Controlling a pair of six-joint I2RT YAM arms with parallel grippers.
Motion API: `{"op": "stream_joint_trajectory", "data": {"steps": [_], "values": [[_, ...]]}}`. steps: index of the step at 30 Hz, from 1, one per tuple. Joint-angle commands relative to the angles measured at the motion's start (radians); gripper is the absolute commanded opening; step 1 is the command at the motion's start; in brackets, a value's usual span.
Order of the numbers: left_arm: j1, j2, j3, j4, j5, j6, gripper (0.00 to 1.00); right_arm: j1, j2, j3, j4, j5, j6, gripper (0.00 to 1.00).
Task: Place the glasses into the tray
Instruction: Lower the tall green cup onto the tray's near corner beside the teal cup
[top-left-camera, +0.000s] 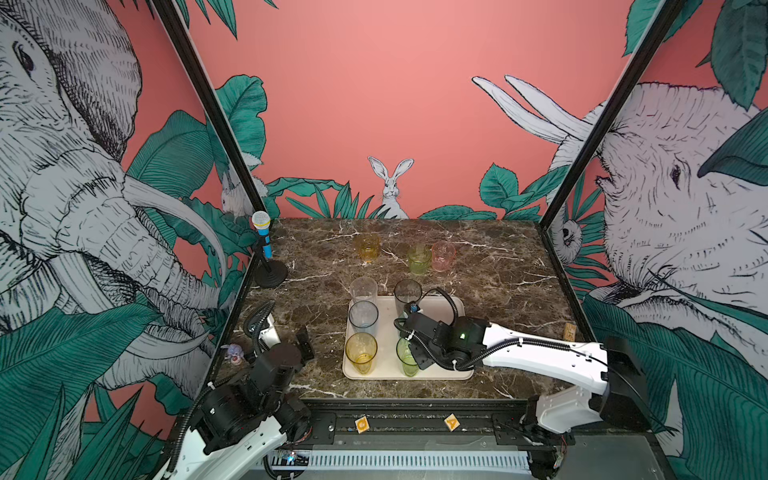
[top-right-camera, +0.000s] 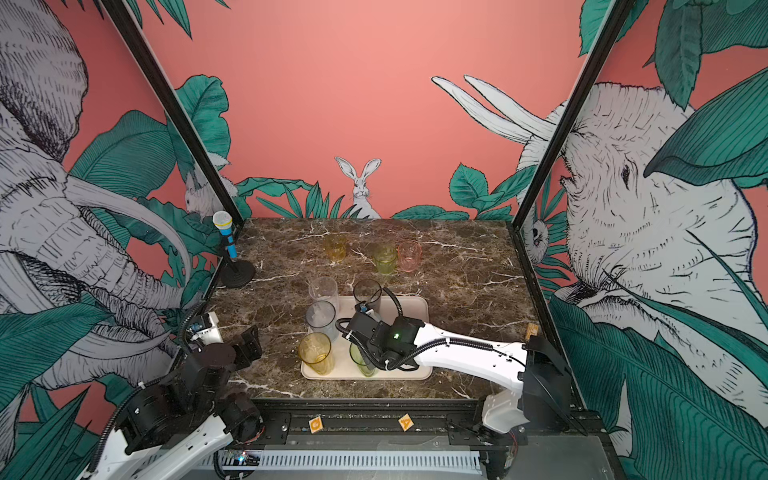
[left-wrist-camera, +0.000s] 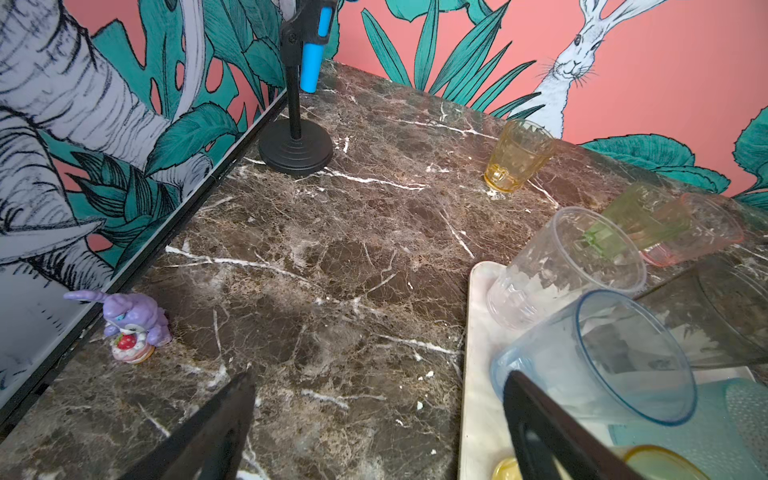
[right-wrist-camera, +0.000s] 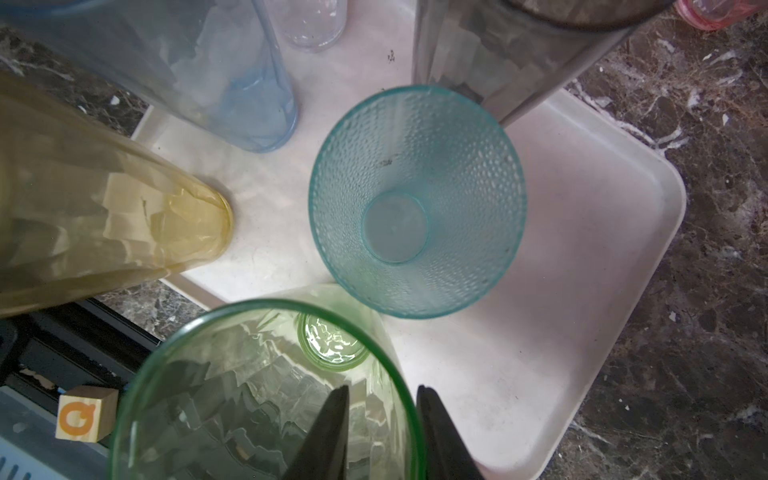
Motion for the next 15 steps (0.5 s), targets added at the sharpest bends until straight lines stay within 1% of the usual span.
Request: {"op": "stream_joint_trajectory", "data": {"steps": [1, 10, 15], "values": [[-0.005, -0.012, -0.008, -0.022, -0.025, -0.024, 0.94, 0.009, -0.002, 0.03, -0.033, 0.007, 0.012, 0.32], [-0.01, -0.017, -0.011, -0.023, -0.028, -0.025, 0.94, 0.009, -0.027, 0.065, -0.077, 0.011, 0.003, 0.38], [-0.013, -0.021, -0.013, -0.023, -0.029, -0.027, 0.94, 0.009, -0.062, 0.088, -0.108, 0.02, -0.018, 0.44]]}}
